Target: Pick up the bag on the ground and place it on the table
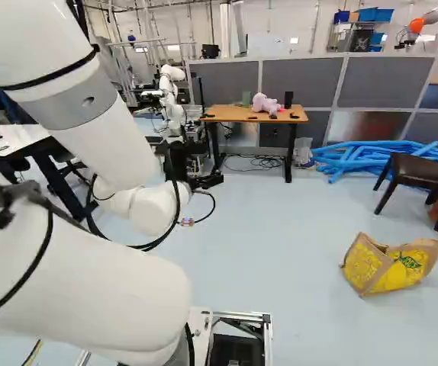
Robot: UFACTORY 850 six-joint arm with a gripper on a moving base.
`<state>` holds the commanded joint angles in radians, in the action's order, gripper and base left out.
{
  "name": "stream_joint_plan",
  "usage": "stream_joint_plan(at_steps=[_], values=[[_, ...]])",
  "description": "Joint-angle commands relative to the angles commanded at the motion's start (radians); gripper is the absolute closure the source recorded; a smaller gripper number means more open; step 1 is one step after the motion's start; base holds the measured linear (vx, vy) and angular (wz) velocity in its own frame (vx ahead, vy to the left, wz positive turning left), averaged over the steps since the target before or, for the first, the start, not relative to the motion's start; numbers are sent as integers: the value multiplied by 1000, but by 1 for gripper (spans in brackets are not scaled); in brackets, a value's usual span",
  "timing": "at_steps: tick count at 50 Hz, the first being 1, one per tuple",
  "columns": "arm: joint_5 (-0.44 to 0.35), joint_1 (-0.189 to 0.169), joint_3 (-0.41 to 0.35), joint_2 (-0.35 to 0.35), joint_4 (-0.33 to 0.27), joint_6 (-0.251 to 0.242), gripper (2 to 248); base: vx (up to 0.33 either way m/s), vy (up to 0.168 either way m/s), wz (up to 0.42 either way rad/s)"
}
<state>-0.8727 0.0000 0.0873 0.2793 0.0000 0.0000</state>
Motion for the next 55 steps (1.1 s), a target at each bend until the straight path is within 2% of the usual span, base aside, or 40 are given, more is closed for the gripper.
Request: stream_joint_plan(at_steps=[55], values=[[0, 0, 0, 0, 0, 0, 3, 137, -58, -296]])
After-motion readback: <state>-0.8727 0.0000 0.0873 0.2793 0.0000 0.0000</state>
